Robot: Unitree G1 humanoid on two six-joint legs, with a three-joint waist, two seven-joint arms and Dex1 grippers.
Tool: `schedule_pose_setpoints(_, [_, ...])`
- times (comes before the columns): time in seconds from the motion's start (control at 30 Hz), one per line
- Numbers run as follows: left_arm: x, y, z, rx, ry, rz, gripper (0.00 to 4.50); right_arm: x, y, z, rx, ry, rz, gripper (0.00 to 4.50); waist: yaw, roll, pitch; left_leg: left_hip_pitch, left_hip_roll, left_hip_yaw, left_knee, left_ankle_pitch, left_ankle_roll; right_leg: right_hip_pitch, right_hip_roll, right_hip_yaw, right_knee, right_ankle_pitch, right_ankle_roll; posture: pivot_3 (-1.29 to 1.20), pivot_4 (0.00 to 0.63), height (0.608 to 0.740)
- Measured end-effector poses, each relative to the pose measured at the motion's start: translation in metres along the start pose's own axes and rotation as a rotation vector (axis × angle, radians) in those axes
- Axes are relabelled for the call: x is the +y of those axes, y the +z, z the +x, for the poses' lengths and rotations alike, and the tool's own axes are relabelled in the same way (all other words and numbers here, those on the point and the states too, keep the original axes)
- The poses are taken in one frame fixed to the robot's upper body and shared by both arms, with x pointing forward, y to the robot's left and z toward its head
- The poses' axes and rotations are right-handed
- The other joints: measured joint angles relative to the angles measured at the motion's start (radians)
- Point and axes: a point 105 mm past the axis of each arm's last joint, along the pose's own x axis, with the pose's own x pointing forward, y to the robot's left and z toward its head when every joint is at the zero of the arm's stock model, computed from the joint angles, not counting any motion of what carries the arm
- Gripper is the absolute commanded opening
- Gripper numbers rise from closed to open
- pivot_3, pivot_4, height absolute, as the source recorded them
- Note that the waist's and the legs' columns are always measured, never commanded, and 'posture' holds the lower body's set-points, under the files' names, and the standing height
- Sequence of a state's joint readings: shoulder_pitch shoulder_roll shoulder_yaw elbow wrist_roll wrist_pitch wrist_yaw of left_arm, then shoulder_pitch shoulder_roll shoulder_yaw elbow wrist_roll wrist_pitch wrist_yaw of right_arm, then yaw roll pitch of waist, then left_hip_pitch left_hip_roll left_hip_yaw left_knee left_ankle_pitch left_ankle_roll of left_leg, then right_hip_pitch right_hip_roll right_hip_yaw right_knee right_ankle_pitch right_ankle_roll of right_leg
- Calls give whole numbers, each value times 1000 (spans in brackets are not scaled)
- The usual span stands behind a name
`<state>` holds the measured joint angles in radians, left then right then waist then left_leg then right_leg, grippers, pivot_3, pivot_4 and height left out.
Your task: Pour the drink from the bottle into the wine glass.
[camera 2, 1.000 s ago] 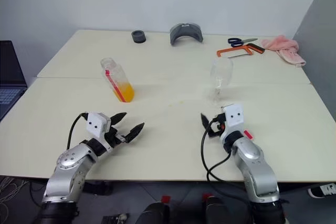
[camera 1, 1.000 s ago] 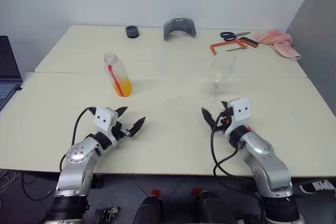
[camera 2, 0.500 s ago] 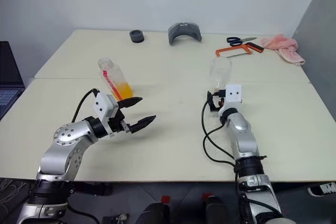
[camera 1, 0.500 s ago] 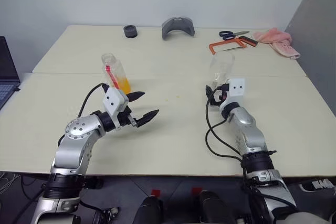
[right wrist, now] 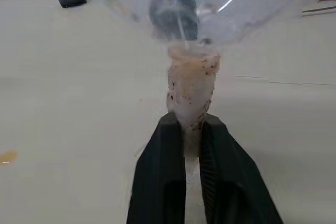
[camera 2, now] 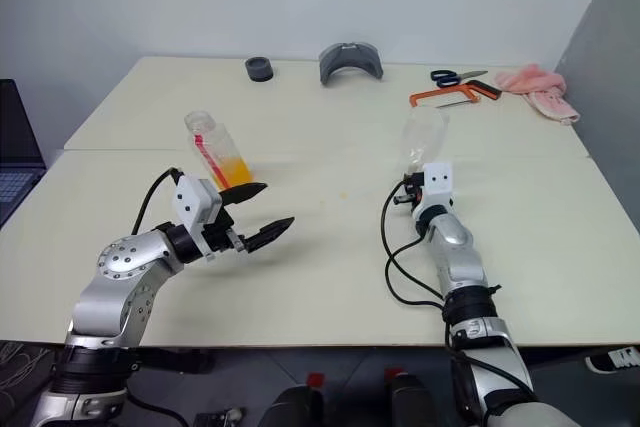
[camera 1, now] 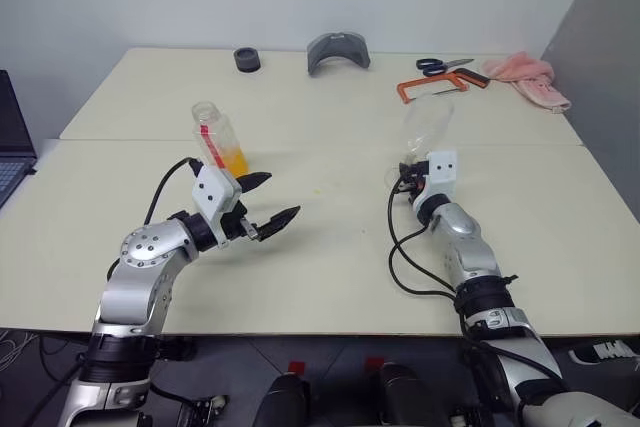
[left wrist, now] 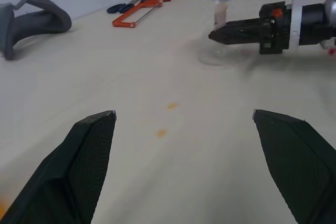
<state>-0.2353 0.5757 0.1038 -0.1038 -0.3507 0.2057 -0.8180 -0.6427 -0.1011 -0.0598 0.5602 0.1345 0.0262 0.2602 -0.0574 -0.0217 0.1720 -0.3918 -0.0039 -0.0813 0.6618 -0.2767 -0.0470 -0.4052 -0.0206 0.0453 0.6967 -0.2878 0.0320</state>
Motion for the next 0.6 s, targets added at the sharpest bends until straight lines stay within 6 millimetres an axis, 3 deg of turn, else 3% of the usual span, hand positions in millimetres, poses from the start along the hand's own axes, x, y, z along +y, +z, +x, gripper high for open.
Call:
schedule_pose_setpoints(0.13, [-5,-10,-14,29,41,-19,4500,30,-3,3,11,144,-43,81,-8,1,0,0,1,0,-1,0,0,-1,0,0,0,0,0,0,150,740])
schedule_pose_setpoints(0.4, [-3,-14,-38,57,126,-13,4500,111,4,16,5,444,-74,81,-5,1,1,0,3,0,-1,0,0,-1,0,0,0,0,0,0,150,740])
schedule_pose_setpoints(0.6, [6,-12,-46,59,175,4,4500,133,-14,16,57,526,-70,81,4,1,1,0,1,-1,0,0,0,0,-2,-1,0,0,0,0,150,740])
